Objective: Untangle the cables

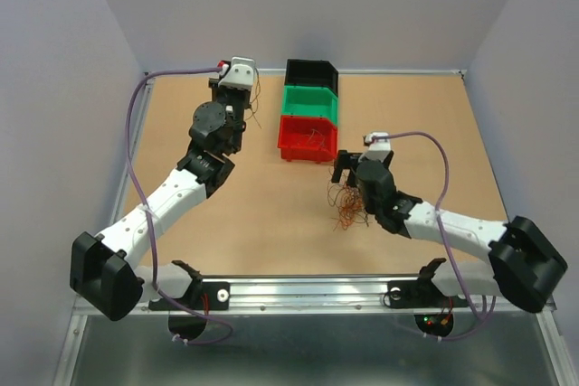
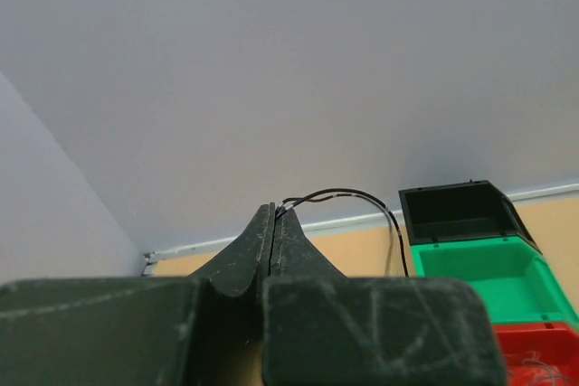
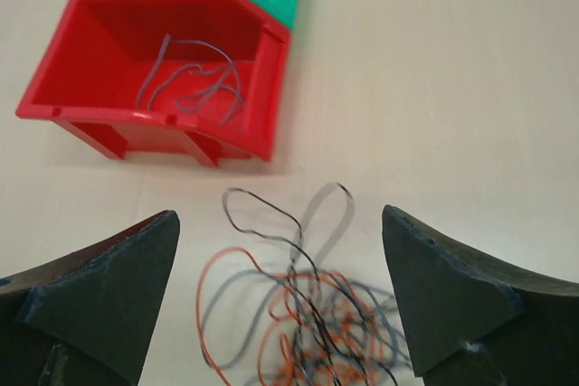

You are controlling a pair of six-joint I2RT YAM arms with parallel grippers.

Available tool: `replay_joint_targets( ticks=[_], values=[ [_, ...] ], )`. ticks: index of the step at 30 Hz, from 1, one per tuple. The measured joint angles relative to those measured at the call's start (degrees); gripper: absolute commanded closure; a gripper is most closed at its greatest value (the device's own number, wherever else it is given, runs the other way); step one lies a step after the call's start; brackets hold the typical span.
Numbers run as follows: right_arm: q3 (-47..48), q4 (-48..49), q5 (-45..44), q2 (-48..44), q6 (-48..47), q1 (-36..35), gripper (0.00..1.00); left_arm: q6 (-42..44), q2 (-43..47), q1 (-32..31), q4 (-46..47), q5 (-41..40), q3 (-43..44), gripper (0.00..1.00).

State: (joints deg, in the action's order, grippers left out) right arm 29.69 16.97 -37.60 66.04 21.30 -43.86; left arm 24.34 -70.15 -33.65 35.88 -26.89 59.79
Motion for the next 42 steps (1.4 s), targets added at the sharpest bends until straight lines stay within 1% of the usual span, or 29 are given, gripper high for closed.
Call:
replay_joint_targets(
  ticks=[3, 4, 7, 8, 10, 12, 15, 16, 17, 21, 22, 23, 28, 33, 36, 38, 42],
  values=[
    [4.9, 4.4, 1.2, 8.3, -2.9, 0.0, 0.04, -1.2, -0.2, 0.0, 0.4, -0.1, -1.0, 1.00],
    [7.8, 5.4, 1.7, 12.5, -3.8, 0.2, 0.04, -1.4, 0.1, 0.0, 1.5, -0.3, -2.0, 1.00],
    [14.1, 7.7, 4.9, 20.0, -5.7, 1.2, 0.05, -1.5, 1.5, 0.0, 4.2, -1.6, -5.9, 1.00],
    [15.9, 8.4, 6.1, 22.4, -6.6, 1.7, 0.05, -1.5, 2.0, 0.0, 4.9, -1.8, -7.0, 1.00],
    [18.9, 9.6, 8.8, 26.1, -8.8, 2.4, 0.02, -1.4, 3.4, 0.0, 6.5, -2.6, -9.3, 1.00],
    [22.7, 11.0, 11.4, 30.9, -12.3, 3.0, 0.00, -1.5, 4.9, 0.0, 7.8, -3.0, -10.6, 1.00],
    [27.5, 11.6, 15.2, 37.7, -18.4, 3.4, 0.00, -1.7, 6.6, 0.0, 9.6, -2.9, -11.0, 1.00],
    [28.9, 11.8, 16.7, 39.8, -19.9, 3.5, 0.00, -1.7, 7.0, 0.0, 10.1, -2.9, -11.1, 1.00],
    [30.5, 11.9, 18.1, 41.2, -21.0, 3.7, 0.03, -1.7, 7.2, 0.0, 10.9, -2.9, -11.1, 1.00],
    [32.0, 11.2, 24.2, 41.9, -22.4, 4.3, 0.09, -1.7, 7.2, 0.0, 12.2, -3.0, -11.1, 1.00],
    [32.1, 10.8, 28.9, 41.9, -22.4, 4.5, 0.13, -1.7, 7.0, 0.0, 12.4, -3.0, -11.1, 1.00],
    [32.3, 10.5, 30.9, 41.9, -22.4, 4.9, 0.13, -1.7, 6.9, 0.0, 12.4, -3.1, -11.1, 1.00],
    [32.4, 8.5, 49.2, 42.0, -22.0, 5.2, 0.20, -1.7, 6.6, 0.0, 12.4, -3.1, -11.2, 1.00],
    [32.6, 8.3, 64.6, 42.1, -19.6, 5.0, 0.22, -1.7, 6.6, 0.0, 12.5, -3.0, -11.5, 1.00],
    [34.8, 7.8, 68.8, 43.6, -18.5, 4.2, 0.23, -1.7, 6.6, 0.0, 12.5, -2.8, -11.5, 1.00],
    [37.0, 7.6, 70.4, 45.2, -18.0, 3.6, 0.25, -1.7, 6.6, 0.0, 12.5, -2.8, -11.5, 1.00],
    [40.7, 6.2, 72.3, 47.8, -17.6, 2.1, 0.26, -1.7, 6.6, 0.0, 12.5, -2.7, -11.5, 1.00]
  ],
)
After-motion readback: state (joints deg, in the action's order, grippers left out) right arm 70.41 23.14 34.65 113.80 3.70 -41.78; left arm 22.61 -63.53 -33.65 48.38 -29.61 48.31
